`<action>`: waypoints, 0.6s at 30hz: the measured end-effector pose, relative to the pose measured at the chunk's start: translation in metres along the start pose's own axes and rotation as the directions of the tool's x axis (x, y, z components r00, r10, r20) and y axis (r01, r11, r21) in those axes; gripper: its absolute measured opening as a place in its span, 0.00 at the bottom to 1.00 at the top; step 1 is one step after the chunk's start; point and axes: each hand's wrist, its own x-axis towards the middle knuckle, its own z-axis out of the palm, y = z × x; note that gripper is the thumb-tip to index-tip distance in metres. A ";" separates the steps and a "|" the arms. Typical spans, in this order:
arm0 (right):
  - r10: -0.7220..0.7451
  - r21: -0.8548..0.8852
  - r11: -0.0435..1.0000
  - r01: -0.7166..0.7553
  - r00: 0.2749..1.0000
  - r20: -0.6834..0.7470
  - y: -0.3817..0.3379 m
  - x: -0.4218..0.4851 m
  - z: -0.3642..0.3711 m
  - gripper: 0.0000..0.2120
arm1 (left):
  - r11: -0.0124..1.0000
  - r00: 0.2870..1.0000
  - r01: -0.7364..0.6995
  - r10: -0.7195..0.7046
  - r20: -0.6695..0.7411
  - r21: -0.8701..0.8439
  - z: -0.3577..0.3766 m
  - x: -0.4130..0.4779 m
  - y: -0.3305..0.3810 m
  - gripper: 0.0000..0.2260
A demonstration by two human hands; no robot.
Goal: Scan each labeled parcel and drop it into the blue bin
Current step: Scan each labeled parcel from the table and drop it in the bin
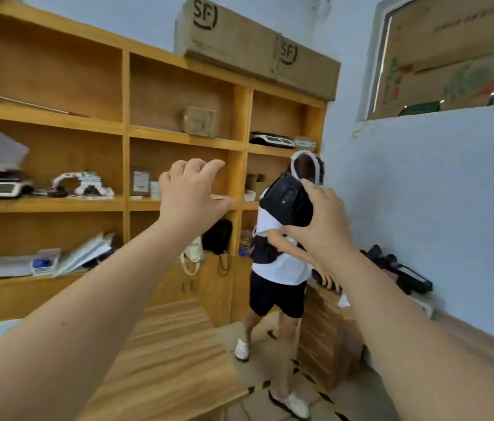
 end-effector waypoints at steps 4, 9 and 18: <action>-0.065 0.151 0.987 0.054 0.996 0.068 -0.063 0.010 0.101 0.45 | 0.985 0.995 0.094 -0.099 0.025 0.146 0.002 -0.021 -0.109 0.30; -0.108 0.253 0.965 0.065 0.981 0.161 -0.128 0.015 0.206 0.44 | 0.933 0.962 0.229 -0.261 0.081 0.278 0.008 -0.045 -0.209 0.30; -0.234 0.283 0.950 0.131 0.901 0.367 -0.179 0.011 0.370 0.45 | 0.793 0.847 0.359 -0.498 0.185 0.493 0.047 -0.094 -0.343 0.32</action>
